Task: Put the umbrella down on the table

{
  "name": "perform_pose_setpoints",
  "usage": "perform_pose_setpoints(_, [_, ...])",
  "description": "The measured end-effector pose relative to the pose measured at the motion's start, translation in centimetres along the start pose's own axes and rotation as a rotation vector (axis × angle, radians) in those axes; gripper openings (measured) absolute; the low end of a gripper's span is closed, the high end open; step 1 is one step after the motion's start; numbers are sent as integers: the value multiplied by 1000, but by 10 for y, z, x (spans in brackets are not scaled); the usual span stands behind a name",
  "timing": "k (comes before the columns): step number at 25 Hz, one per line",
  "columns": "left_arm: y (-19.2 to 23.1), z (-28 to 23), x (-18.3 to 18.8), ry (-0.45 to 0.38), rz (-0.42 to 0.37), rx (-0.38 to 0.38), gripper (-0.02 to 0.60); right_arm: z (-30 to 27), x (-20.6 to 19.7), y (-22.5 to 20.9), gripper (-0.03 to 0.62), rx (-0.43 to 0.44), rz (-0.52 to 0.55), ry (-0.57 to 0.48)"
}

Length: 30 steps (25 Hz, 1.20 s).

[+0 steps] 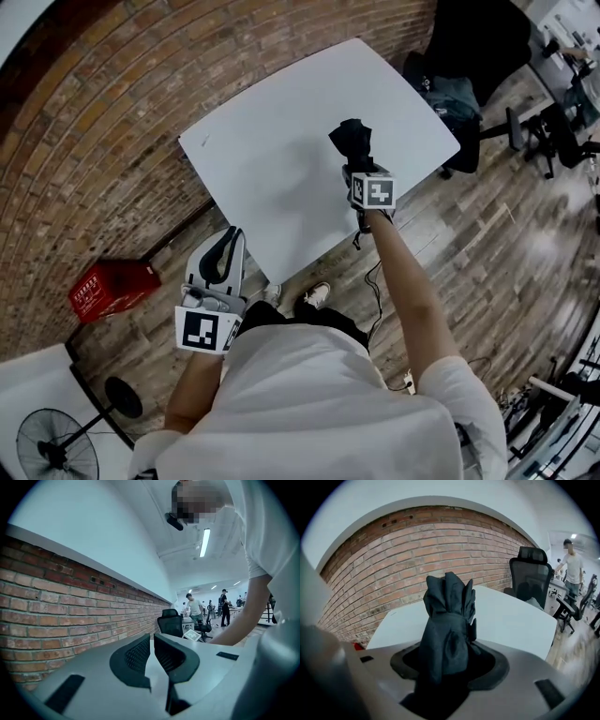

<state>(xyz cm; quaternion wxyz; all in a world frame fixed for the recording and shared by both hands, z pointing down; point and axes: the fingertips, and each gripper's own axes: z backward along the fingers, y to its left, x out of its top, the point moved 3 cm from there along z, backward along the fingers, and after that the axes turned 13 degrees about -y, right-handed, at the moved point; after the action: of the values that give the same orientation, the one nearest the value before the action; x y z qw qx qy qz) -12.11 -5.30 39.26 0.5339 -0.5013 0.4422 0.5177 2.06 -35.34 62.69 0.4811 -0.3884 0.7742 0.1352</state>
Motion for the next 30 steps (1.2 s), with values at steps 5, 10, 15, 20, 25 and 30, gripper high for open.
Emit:
perform_pose_setpoints(5, [9, 12, -8, 45, -5, 53, 46, -28, -15, -13, 249, -19, 12, 57])
perform_pose_setpoints(10, [17, 20, -17, 79, 1, 92, 46, -52, -25, -23, 249, -47, 12, 110])
perform_pose_setpoints(15, [22, 19, -18, 85, 2, 106, 46, -64, -36, -23, 249, -56, 25, 159])
perform_pose_setpoints(20, [24, 14, -20, 96, 3, 107, 46, -71, -44, -26, 250, -60, 22, 181])
perform_pose_setpoints(25, [25, 10, -22, 95, 8, 94, 46, -75, -46, -22, 268, -24, 51, 208])
perform_pose_setpoints(30, [24, 4, -19, 75, 10, 67, 46, -75, -45, -10, 361, 49, 54, 254])
